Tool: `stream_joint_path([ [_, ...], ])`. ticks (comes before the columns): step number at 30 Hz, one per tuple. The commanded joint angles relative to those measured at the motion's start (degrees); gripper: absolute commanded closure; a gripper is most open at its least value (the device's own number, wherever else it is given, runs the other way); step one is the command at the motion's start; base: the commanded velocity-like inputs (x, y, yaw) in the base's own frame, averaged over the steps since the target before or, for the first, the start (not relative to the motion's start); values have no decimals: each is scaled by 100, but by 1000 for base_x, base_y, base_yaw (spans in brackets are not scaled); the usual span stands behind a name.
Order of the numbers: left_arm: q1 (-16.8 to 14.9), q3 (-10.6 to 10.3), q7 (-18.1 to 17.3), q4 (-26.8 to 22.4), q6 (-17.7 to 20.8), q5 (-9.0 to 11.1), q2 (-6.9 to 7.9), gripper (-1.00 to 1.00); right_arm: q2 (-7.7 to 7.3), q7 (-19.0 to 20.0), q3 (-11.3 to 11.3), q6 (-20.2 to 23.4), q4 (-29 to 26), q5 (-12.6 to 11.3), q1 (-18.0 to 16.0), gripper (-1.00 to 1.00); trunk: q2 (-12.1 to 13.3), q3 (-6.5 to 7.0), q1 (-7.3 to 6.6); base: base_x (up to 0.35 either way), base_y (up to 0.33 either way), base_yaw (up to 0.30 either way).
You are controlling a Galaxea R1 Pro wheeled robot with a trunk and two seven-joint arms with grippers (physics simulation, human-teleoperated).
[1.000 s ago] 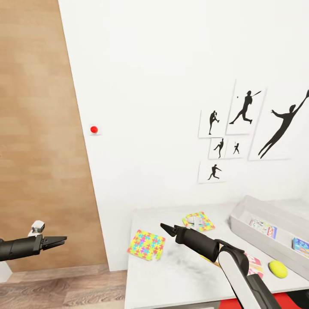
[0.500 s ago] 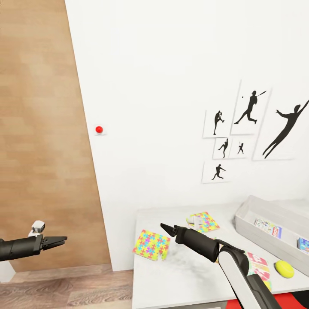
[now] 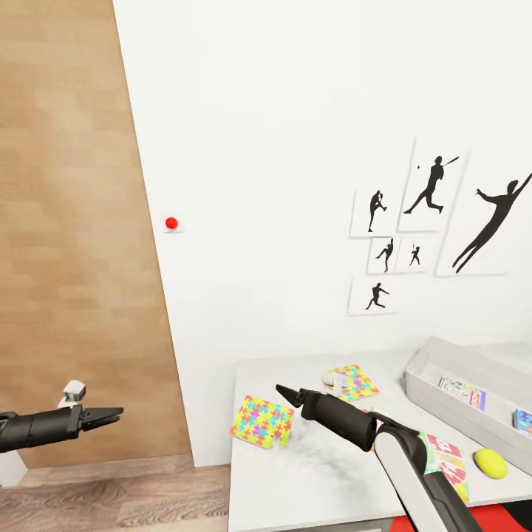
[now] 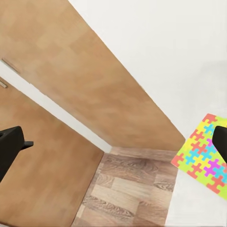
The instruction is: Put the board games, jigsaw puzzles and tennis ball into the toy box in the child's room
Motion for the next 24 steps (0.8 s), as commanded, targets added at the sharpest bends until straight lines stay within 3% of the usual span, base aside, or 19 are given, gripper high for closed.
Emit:
stream_joint_path([
  [1, -1, 1, -16, 1, 62, -3, -24, -100, 3, -25, 1, 25, 3, 0, -2, -100, -4, -3, 2, 0, 0, 0],
  [6, -6, 2, 589, 1, 60, -4, -178, -100, 50, -588, 3, 142, 226, -18, -82, -100, -4, -3, 2, 0, 0, 0],
  [8, -14, 5, 1059, 1, 59, -1, -271, -100, 122, -1065, 3, 424, 442, -53, -487, -100, -4, -3, 2, 0, 0, 0],
  [13, -32, 9, 1757, 1, 57, 3, -387, -100, 322, -1633, 3, 979, 820, -62, -1150, -100, -4, -3, 2, 0, 0, 0],
  [16, -38, 10, 2192, 1, 57, 10, -429, -100, 490, -1959, 3, 1224, 1159, -61, -1516, -100, -4, -3, 2, 0, 0, 0],
  [17, -41, 13, 2446, 1, 57, 17, -454, -100, 609, -2172, 3, 1332, 1394, -50, -1758, -100, -4, -3, 2, 0, 0, 0],
  [24, -46, 16, 3094, -15, -5, 22, -674, -100, 959, -3009, 16, 1487, 2423, -16, -2514, -100, -4, -3, 2, 0, 0, 0],
])
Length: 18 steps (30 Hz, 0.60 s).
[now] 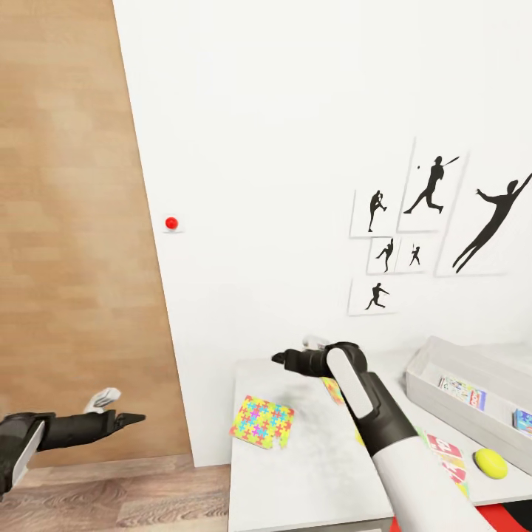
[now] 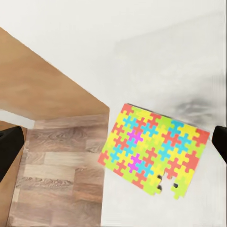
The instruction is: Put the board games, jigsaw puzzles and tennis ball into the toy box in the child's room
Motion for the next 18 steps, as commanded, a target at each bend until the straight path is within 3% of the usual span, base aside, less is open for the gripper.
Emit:
stream_joint_path([
  [1, -2, 9, 71, -2, 21, 22, -25, -100, 40, -192, 5, 18, 156, -58, -95, -100, -5, -3, 2, 0, 0, 0],
  [7, -8, 38, 687, -8, -168, 27, -173, -100, 287, -1049, 5, 1, 1380, -72, -793, -100, -5, -3, 2, 0, 0, 0],
  [13, -37, 50, 1136, -10, -210, 28, -323, -100, 342, -1257, 1, -30, 2266, -92, -1279, -100, -5, -3, 2, 0, 0, 0],
  [18, -68, 87, 1509, -10, -222, 29, -395, -100, 350, -1290, 2, -53, 2583, -101, -1430, -100, -5, -3, 2, 0, 0, 0],
])
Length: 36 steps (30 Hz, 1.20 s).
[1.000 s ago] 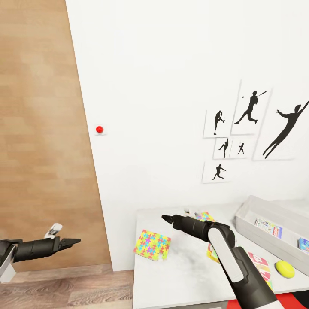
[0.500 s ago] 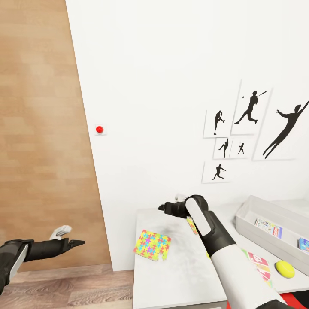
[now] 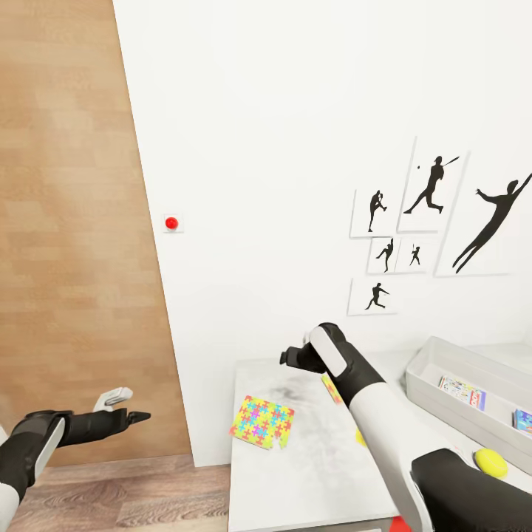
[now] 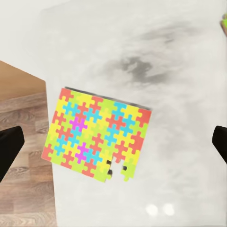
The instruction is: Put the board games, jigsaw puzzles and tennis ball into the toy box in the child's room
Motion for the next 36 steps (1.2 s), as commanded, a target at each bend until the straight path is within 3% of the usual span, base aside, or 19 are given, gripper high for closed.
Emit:
stream_joint_path([
  [1, -4, 18, 57, -1, 46, 23, -17, -100, -2, -60, 19, 3, 16, -58, -13, -100, -5, -3, 2, 0, 0, 0],
  [6, -12, 105, 492, -1, 39, 23, -106, -100, 4, -66, 47, 1, 78, -32, -43, -100, -5, -6, 2, 0, 0, 2],
  [11, -14, 141, 696, -1, -34, 23, -155, -100, 8, -68, 62, 0, 94, -17, -46, -100, -5, -33, 2, 0, 0, 36],
  [20, -14, 153, 911, -1, -96, 23, -299, -100, 9, -68, 80, 0, 120, 6, -59, -100, -5, -110, 2, 0, 0, 60],
  [36, -14, 171, 1120, -1, -141, 23, -320, -100, 9, -59, 85, 1, 151, 12, -65, -100, -5, -256, 2, 0, 0, 68],
])
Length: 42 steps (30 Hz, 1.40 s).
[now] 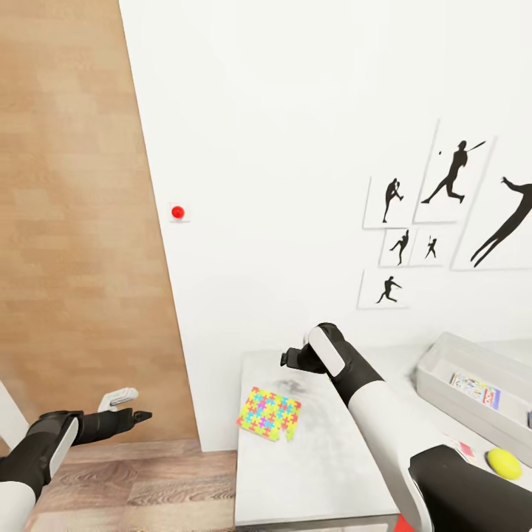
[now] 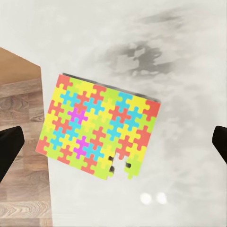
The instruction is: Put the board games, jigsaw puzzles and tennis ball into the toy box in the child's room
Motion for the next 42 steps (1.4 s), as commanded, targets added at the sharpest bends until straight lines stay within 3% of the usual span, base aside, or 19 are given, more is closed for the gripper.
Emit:
stream_joint_path([
  [1, -2, 15, -9, -2, 46, 22, -1, -100, -3, -58, 18, 4, -4, -61, -2, -100, -6, -12, 2, 0, 0, 70],
  [42, -2, 16, -7, -2, 42, 22, -9, -100, -47, -49, 27, 4, -23, -53, -34, -100, -6, -390, 2, 0, 0, 70],
])
